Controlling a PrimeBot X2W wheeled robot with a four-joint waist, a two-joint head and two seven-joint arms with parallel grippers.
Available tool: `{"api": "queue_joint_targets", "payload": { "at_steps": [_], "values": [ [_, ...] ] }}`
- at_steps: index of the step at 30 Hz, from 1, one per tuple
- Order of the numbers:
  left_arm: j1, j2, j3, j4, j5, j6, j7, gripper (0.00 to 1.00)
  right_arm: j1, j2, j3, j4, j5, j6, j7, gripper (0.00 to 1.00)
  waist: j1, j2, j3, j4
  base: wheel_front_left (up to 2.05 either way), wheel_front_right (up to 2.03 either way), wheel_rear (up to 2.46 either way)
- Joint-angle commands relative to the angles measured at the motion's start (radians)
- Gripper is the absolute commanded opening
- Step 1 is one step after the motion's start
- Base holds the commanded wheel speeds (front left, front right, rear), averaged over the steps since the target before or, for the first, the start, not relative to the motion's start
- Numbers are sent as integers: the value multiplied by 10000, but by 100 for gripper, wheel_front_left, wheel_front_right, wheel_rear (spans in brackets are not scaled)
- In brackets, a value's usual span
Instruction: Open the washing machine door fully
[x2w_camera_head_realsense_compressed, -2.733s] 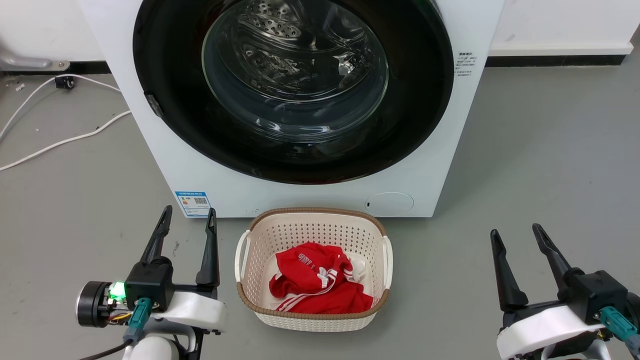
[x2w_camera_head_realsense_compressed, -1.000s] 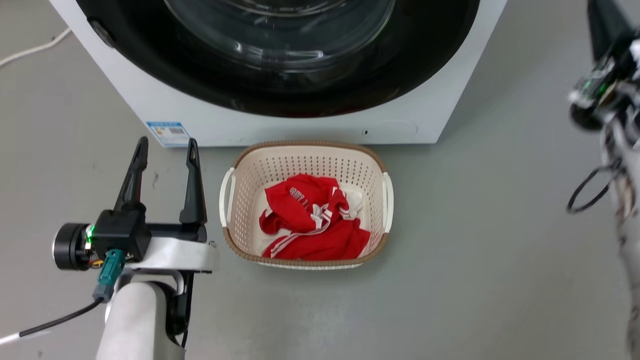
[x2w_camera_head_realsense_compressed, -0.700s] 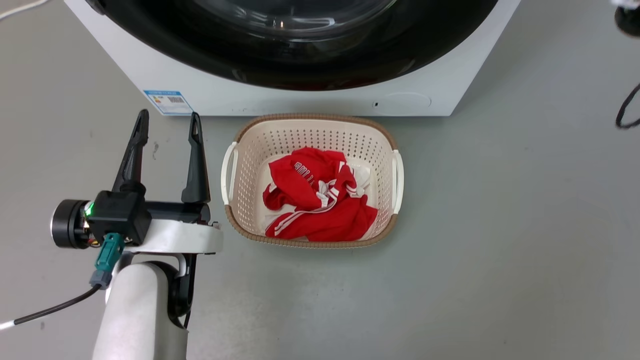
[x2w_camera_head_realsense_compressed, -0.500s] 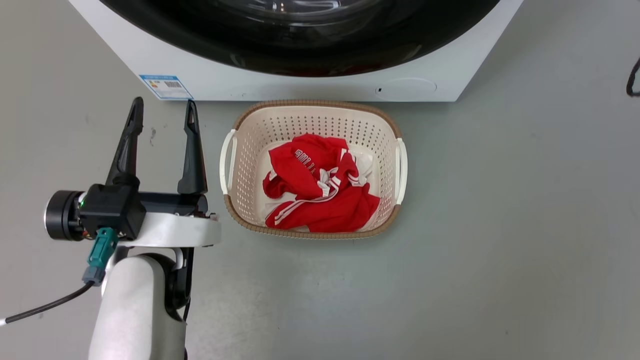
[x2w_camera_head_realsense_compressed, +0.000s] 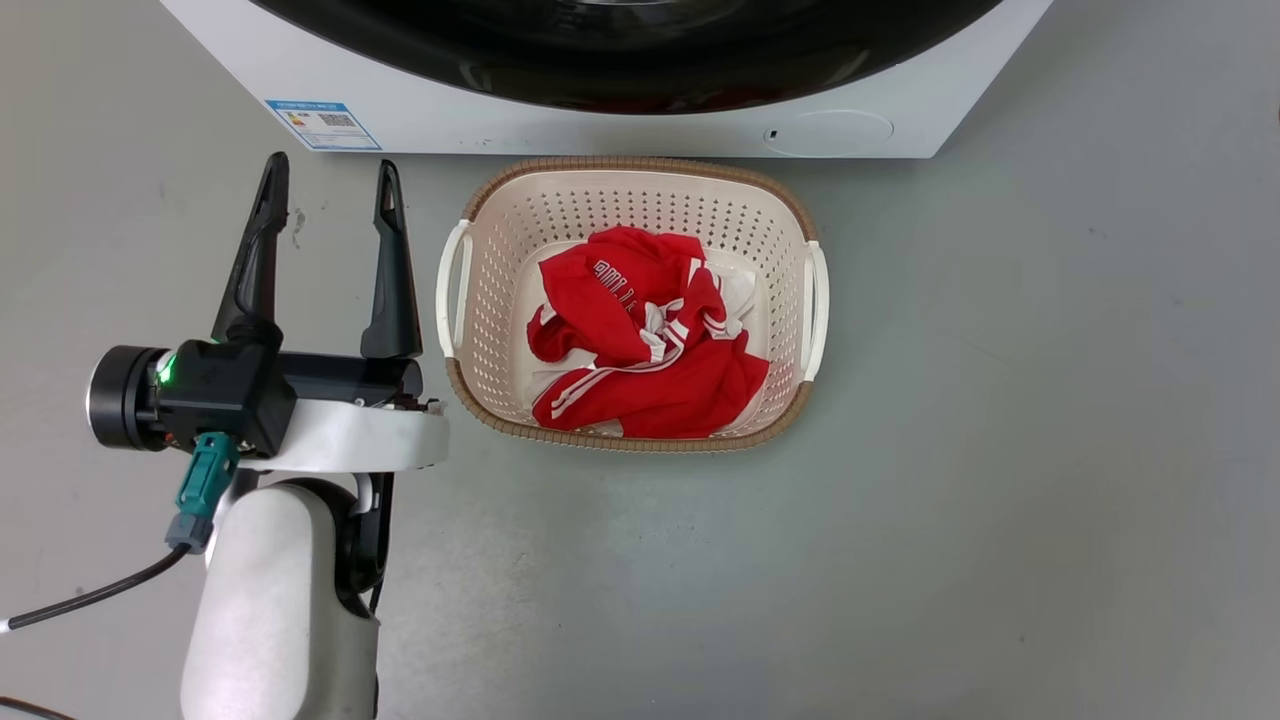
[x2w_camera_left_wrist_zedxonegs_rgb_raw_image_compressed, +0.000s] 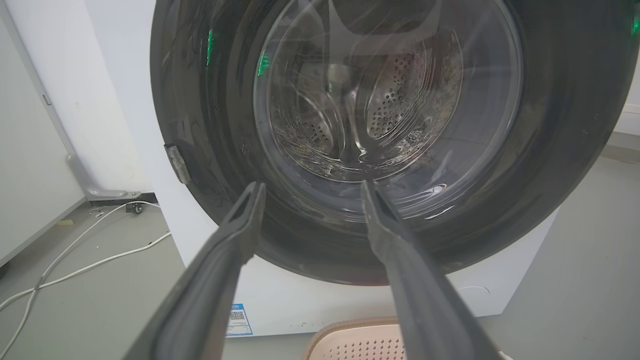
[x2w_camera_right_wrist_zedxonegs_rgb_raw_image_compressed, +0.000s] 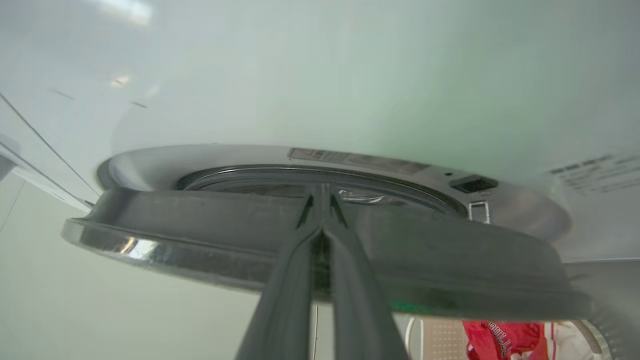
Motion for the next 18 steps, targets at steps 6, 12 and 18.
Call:
{"api": "queue_joint_targets", "payload": {
  "at_steps": [6,12,18],
  "values": [
    [-157,-32,-71,-5,70,-26,-24,100,207,196,-11,-211,126,0,652,0,-1,0,9,-9,0,0,0],
    [-75,-53,-81,101,71,-11,-24,100,782,175,-80,-704,390,0,1336,0,-1,0,-247,-7,0,0,0],
    [178,-63,-73,213,77,-35,-24,100,1586,295,-81,-1305,680,0,2213,0,-1,0,-726,-29,0,0,0]
  ]
}}
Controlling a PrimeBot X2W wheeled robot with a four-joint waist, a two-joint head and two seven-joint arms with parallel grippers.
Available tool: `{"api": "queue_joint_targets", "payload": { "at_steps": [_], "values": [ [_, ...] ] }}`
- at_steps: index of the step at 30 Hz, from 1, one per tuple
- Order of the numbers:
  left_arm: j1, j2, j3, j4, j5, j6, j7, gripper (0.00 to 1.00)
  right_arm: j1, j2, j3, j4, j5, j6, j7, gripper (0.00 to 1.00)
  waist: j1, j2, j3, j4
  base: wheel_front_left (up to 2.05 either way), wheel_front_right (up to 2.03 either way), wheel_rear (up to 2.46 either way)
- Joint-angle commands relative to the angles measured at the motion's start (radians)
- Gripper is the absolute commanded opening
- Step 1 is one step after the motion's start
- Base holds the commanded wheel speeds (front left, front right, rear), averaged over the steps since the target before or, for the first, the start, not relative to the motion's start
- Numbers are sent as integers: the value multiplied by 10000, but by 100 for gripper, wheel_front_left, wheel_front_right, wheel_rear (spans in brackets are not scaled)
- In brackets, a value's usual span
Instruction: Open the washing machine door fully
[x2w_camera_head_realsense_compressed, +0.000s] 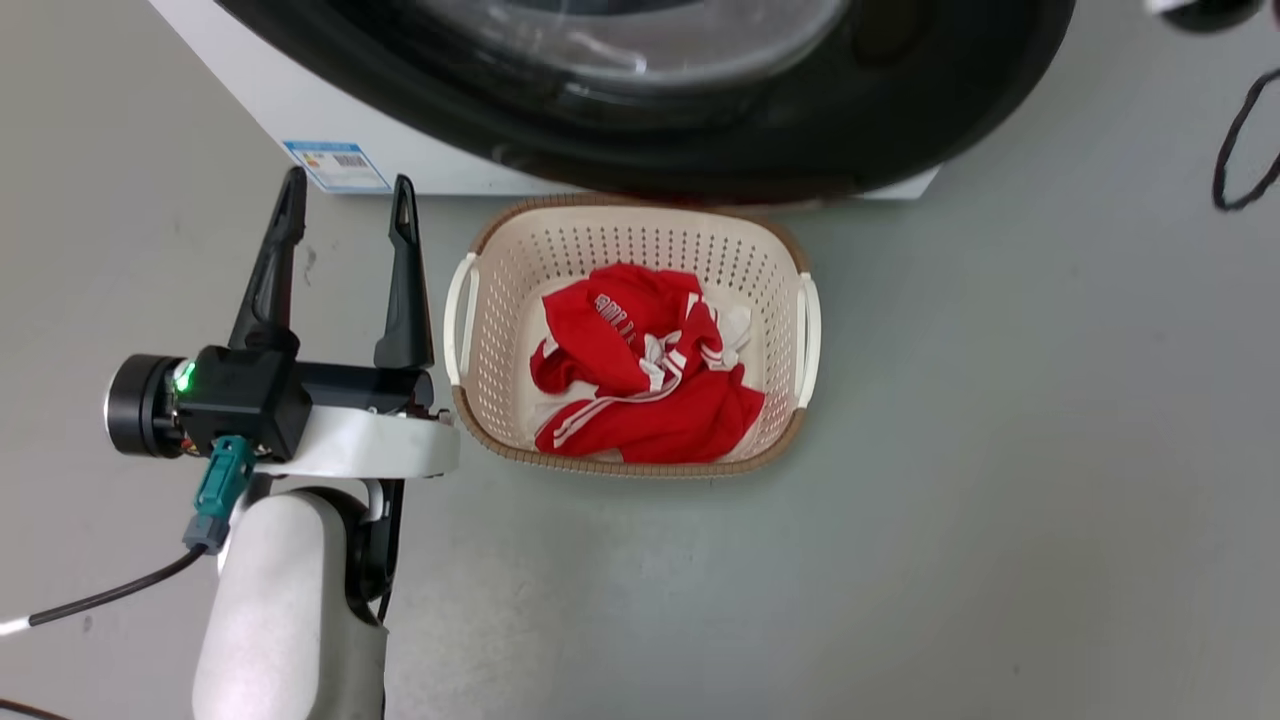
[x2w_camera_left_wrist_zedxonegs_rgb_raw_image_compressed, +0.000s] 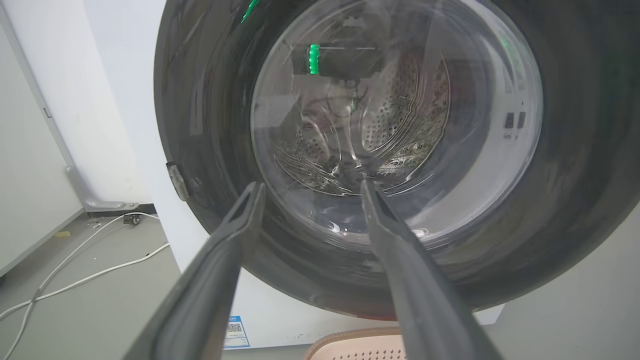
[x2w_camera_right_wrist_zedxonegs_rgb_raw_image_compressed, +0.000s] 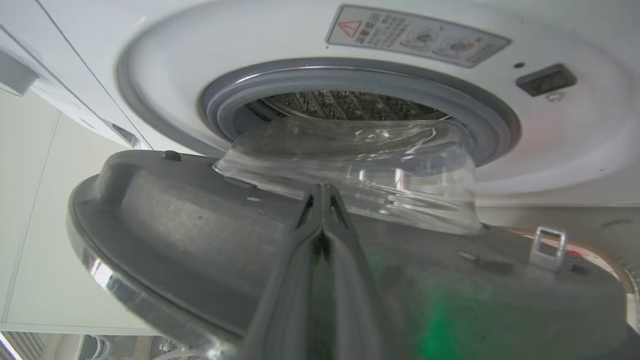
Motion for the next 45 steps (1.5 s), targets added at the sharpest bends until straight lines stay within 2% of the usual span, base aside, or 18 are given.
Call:
{"api": "queue_joint_targets", "payload": {
  "at_steps": [1,6,7,15,31,39,42,45],
  "values": [
    [188,-14,-16,21,51,17,-24,100,419,233,74,-204,125,2,357,0,0,0,-276,-3,0,0,0],
    [461,-32,-56,169,-74,7,-24,100,1234,381,132,-723,355,2,1063,0,0,0,-869,9,0,0,0],
    [653,-43,-42,255,-103,11,-24,100,1784,489,151,-1227,504,0,1333,0,0,0,-1260,20,0,0,0],
    [1284,-47,-60,462,-12,-96,-24,100,3381,966,396,-2437,820,0,2079,0,0,0,-2168,89,0,0,0],
    [1834,-75,-383,798,-223,-134,-24,100,5456,1778,1721,-4587,1402,2,2622,0,0,0,-3034,438,0,0,0],
    [1993,-84,-497,810,-281,-75,-24,100,5941,1778,2782,-5325,2136,2,2141,0,0,0,-3193,538,0,0,0],
    [2026,-85,-493,823,-289,-51,-24,100,6032,1763,2830,-5423,2142,0,1392,0,0,0,-3266,536,0,0,0],
    [2112,-88,-486,813,-305,-24,-24,100,6230,1755,2451,-5412,1924,0,69,0,0,0,-3343,527,0,0,0]
  ]
}}
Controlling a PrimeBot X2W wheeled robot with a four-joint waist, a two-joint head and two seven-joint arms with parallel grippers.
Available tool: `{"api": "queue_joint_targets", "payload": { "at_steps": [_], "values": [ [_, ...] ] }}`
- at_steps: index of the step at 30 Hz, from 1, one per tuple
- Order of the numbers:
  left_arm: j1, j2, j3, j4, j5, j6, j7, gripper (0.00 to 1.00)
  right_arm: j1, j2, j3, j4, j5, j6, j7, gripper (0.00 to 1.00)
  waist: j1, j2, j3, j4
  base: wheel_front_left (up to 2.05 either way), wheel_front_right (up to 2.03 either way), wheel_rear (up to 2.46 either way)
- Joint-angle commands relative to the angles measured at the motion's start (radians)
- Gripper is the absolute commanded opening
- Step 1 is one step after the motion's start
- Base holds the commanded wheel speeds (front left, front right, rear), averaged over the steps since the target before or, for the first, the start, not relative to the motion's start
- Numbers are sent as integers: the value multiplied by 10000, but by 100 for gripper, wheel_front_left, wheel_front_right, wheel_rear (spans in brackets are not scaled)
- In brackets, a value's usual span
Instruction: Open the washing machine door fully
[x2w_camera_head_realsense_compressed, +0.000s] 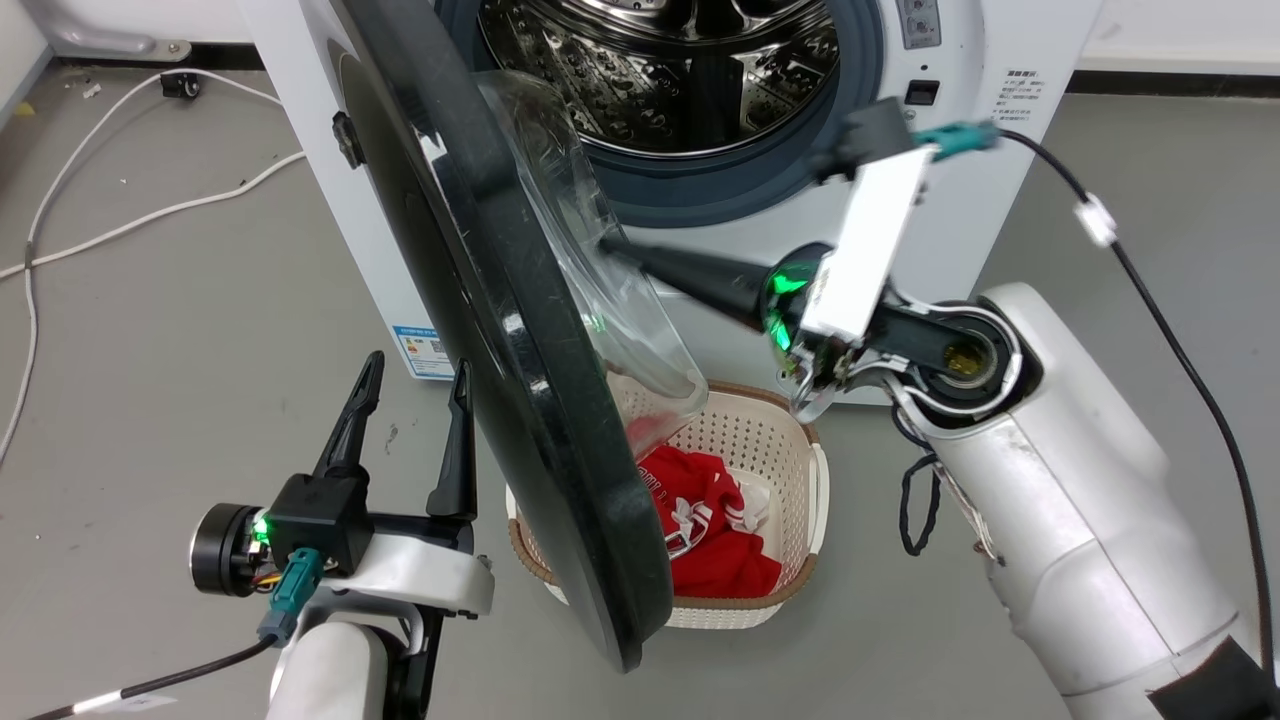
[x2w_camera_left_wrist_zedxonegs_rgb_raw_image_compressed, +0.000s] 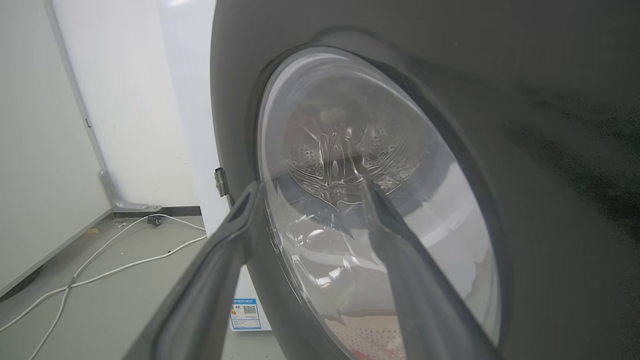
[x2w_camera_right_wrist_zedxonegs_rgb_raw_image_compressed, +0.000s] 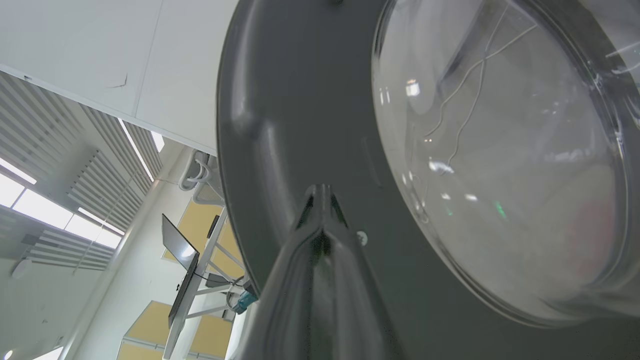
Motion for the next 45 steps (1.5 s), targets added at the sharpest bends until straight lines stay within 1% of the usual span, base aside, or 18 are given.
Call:
{"api": "queue_joint_targets", "payload": {
  "at_steps": [1,4,6,9,10,11,12,13,15,16,20,23,26,31,33,37,41,45],
  "values": [
    [147,-16,4,-18,-24,52,-24,100,319,3,-338,73,-103,0,-762,0,1,0,-51,-23,0,0,0],
    [224,-16,-21,-38,-52,89,-24,100,690,-33,-1049,95,-192,0,-2255,0,1,0,-149,-66,0,0,0],
    [291,-17,-31,-62,-69,118,-24,100,989,-230,-1500,-49,-382,0,-3154,0,1,0,-187,-112,0,0,0],
    [418,-17,-30,-55,-78,142,-24,100,1802,-441,-2064,-495,-470,0,-4179,0,1,0,-269,-194,0,0,0],
    [446,-16,-34,-48,-81,148,-24,100,2119,-620,-2170,-718,-673,0,-4514,27,1,0,-299,-213,0,0,0],
    [460,-16,-28,-50,-82,146,-24,100,2519,-637,-2348,-900,-644,0,-4857,48,1,0,-322,-235,0,0,0],
    [483,-16,-13,-60,-82,153,-24,100,2890,-681,-2518,-1116,-703,0,-5192,78,1,0,-333,-264,0,0,0],
    [512,-16,7,-62,-84,145,-24,100,3242,-791,-2609,-1340,-945,0,-5561,100,1,0,-347,-291,0,0,0],
    [589,-16,57,-70,-76,137,-24,100,3992,-881,-2784,-1697,-1280,0,-6300,100,1,0,-367,-359,0,0,0],
    [640,-15,86,-73,-39,132,-24,100,5062,-912,-2895,-2131,-2054,0,-7460,100,1,0,-407,-434,0,0,0],
    [753,-16,133,-59,-76,175,-24,100,6214,-761,-3098,-2463,-2991,0,-8851,100,1,0,-485,-540,0,0,0],
    [777,-16,187,-77,-144,219,-24,100,6780,-802,-3346,-2541,-4264,0,-9507,100,1,0,-502,-619,0,0,0],
    [769,-16,230,-83,-180,240,-24,100,7125,-623,-3992,-2784,-5822,0,-9730,100,1,0,-477,-665,0,0,0],
    [695,-16,292,-114,-145,269,-24,100,7514,-225,-5624,-4094,-10225,0,-9754,100,1,0,-401,-691,0,0,0],
    [667,-13,308,-117,-95,251,-24,100,7644,-97,-5919,-4772,-12105,0,-9759,100,1,0,-390,-662,0,0,0],
    [644,-17,285,-127,-68,202,-24,100,8048,5,-5906,-5640,-14663,-1,-9760,100,1,0,-389,-581,0,0,0],
    [617,-15,284,-138,-11,186,-24,100,8376,9,-5670,-5774,-15772,-1,-9761,100,1,0,-354,-532,0,0,0],
    [611,-15,296,-142,12,150,-24,100,8564,12,-5540,-5162,-15914,-1,-9762,100,1,0,-338,-516,0,0,0]
  ]
}}
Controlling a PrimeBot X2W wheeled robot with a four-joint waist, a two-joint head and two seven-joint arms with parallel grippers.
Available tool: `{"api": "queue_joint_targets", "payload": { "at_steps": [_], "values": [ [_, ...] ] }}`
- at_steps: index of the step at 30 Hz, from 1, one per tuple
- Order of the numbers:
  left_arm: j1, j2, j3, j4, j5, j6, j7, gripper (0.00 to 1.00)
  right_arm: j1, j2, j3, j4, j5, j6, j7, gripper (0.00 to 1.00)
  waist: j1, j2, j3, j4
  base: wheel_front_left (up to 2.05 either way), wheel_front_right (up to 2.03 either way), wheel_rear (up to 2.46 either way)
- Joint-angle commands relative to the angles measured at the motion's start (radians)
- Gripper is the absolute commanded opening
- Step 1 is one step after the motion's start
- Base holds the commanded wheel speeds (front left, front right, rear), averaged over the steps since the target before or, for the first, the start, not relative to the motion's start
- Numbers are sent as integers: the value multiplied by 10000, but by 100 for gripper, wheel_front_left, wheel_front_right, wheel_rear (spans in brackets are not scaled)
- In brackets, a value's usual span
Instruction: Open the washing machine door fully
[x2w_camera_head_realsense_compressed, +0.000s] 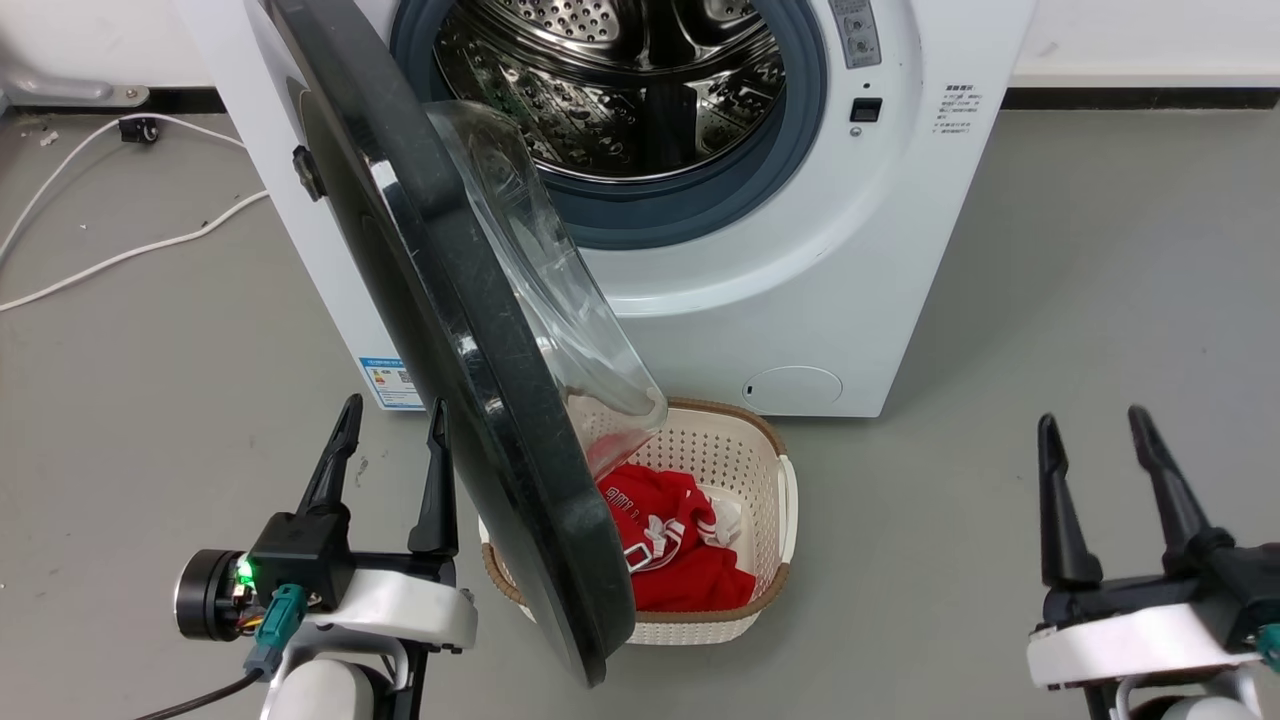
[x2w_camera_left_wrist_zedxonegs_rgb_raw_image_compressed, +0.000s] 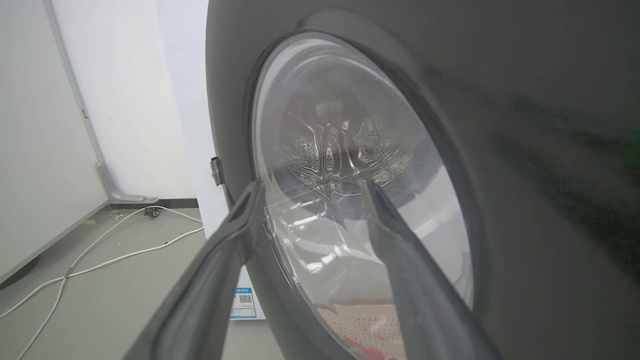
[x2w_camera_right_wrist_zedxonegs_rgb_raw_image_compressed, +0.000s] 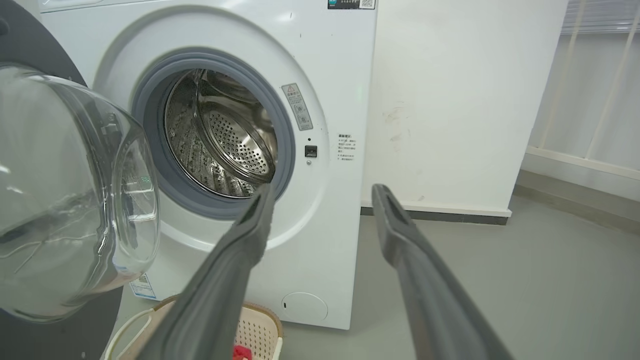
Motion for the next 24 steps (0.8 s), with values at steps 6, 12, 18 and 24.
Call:
{"api": "queue_joint_targets", "payload": {
  "at_steps": [6,12,18,24],
  "values": [
    [-99,-6,-3,-7,55,-54,-24,100,-88,22,-70,778,390,-5,-14,100,1,0,-8,24,0,0,0],
    [-107,-6,-12,16,67,-65,-24,100,-253,24,-149,981,632,-3,-14,100,1,0,-20,31,0,0,0],
    [-125,-6,6,41,82,-61,-24,100,-296,24,-180,1028,684,-3,-13,100,1,0,-20,35,0,0,0],
    [-92,-6,0,70,-58,-170,-24,0,-290,25,-138,1045,756,-3,-14,100,1,0,-28,12,0,0,0]
  ]
}}
